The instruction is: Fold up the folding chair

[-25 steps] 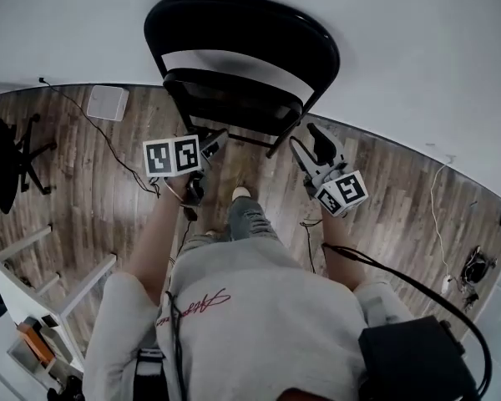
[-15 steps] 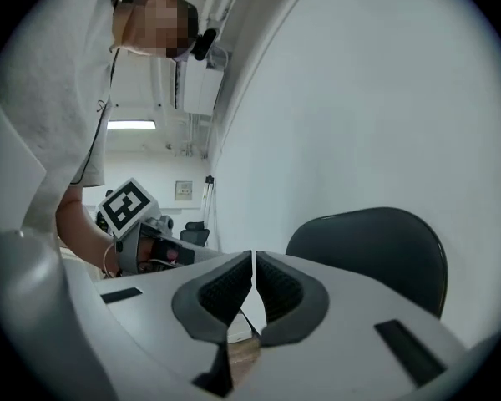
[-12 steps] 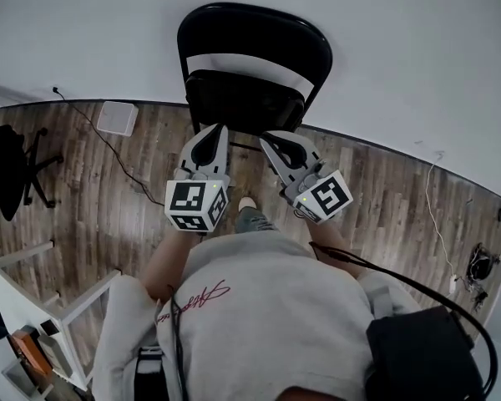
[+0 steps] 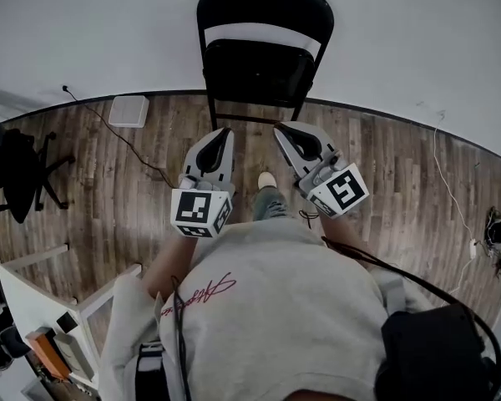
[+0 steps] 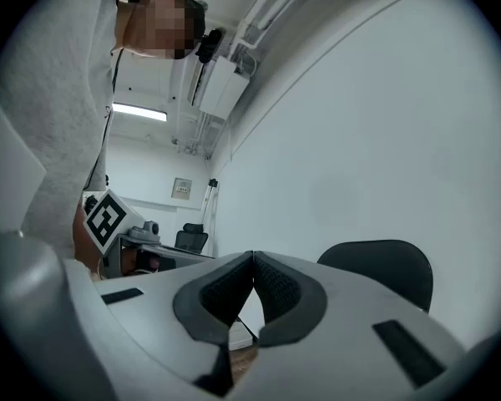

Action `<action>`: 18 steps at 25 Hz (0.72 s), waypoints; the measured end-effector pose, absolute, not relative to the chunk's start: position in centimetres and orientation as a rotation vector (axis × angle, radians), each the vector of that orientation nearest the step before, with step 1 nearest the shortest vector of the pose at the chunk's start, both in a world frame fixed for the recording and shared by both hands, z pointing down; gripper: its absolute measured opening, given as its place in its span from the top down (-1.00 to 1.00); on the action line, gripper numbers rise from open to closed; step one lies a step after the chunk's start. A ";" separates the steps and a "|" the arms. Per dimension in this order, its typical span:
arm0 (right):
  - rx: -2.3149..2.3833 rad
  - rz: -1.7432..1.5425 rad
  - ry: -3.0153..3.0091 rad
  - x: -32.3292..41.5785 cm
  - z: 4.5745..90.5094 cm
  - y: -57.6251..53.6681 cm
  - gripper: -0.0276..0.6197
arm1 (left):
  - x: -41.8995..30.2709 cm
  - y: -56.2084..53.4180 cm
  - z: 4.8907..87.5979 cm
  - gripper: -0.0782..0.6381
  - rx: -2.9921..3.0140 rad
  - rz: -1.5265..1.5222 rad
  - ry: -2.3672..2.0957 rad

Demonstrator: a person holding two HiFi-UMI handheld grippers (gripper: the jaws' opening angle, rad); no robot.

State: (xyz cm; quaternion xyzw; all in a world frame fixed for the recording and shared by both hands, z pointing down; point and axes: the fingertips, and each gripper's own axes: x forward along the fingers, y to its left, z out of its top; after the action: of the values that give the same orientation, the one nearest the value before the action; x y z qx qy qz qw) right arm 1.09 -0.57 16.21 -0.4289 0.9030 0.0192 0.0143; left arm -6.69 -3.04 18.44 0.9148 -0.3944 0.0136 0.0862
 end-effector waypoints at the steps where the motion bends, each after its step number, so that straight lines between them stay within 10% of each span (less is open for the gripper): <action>1: -1.345 0.073 2.803 0.4 15.9 0.6 0.87 | -7.6 -1.9 18.5 0.73 2.731 0.039 -1.166; 18: -1.312 0.100 2.754 -5.6 13.4 11.2 0.87 | -12.9 9.0 16.1 0.73 2.749 -0.118 -1.040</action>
State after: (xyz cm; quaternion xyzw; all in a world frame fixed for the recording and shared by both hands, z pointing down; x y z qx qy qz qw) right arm -5.62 11.17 13.41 -0.4294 0.9014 0.0328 0.0445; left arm -12.95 9.03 16.08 0.9299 -0.3518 -0.0398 0.0999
